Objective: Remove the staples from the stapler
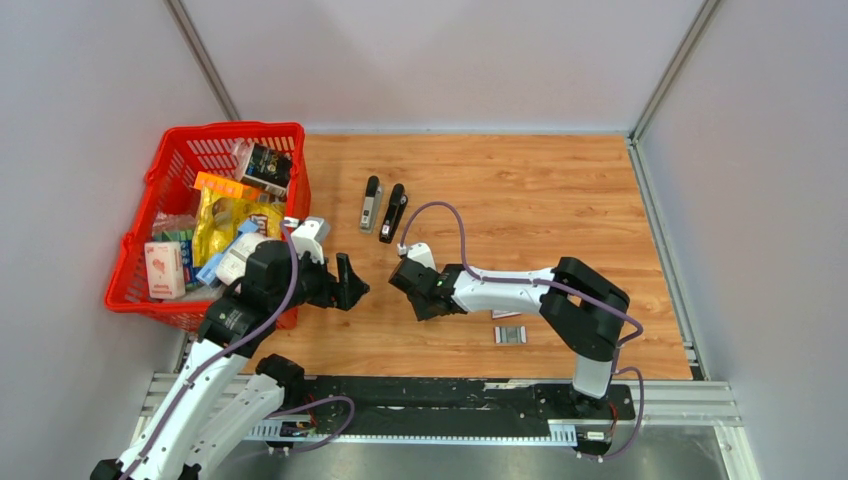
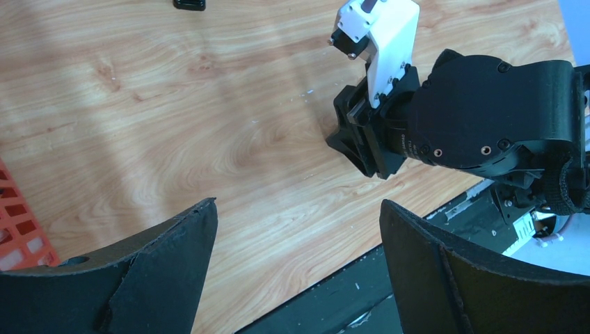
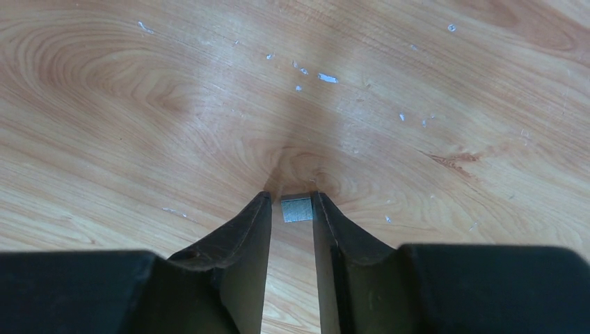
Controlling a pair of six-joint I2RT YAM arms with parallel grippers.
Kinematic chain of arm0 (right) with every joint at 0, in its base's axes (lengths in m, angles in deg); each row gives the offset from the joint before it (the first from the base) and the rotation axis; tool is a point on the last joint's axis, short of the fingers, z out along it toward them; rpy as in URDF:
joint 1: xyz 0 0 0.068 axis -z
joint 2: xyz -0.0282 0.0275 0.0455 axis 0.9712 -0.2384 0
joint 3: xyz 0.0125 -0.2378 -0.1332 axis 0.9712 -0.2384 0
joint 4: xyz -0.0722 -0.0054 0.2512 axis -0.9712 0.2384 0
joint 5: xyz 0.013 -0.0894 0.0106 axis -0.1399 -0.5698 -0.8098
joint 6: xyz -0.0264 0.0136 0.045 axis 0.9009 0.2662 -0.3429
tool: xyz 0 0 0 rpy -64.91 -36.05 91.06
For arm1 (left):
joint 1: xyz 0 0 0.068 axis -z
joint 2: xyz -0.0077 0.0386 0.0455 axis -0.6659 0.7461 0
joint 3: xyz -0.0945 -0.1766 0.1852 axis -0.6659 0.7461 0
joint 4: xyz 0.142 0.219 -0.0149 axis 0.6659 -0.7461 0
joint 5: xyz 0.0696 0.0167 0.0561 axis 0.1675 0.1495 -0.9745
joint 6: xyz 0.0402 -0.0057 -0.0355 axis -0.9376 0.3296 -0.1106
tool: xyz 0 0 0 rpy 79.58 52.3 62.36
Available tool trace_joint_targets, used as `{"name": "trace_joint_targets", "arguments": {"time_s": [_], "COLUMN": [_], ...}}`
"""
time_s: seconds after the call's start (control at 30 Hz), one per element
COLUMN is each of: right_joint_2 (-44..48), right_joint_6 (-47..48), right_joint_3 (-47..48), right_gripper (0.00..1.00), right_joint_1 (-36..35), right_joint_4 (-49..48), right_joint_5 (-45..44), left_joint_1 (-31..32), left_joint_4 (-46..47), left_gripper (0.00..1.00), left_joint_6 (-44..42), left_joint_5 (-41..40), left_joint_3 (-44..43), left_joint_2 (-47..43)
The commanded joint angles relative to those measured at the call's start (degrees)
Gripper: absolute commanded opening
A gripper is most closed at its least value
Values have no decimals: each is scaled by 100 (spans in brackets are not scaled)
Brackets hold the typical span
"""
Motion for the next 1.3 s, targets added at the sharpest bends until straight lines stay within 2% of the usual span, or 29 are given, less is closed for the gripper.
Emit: {"name": "trace_joint_targets", "arguments": {"time_s": [0.0, 0.43, 0.63, 1.27], "right_joint_2": [-13, 251, 549, 2534], "right_joint_6": [-14, -94, -173, -779], "right_joint_3": [-116, -274, -423, -1600], "right_gripper": [30, 21, 20, 19], "right_joint_1": [34, 34, 25, 43], "right_joint_4": [-78, -8, 115, 958], "right_joint_5": [-144, -302, -434, -970], "left_joint_1": [-19, -19, -19, -19], "left_joint_4": [142, 142, 142, 124], "left_gripper": [94, 94, 94, 94], "left_joint_6": [-40, -31, -31, -13], "left_joint_5": [27, 1, -8, -34], "left_joint_3": [35, 35, 35, 35], "left_joint_2": [2, 11, 20, 20]}}
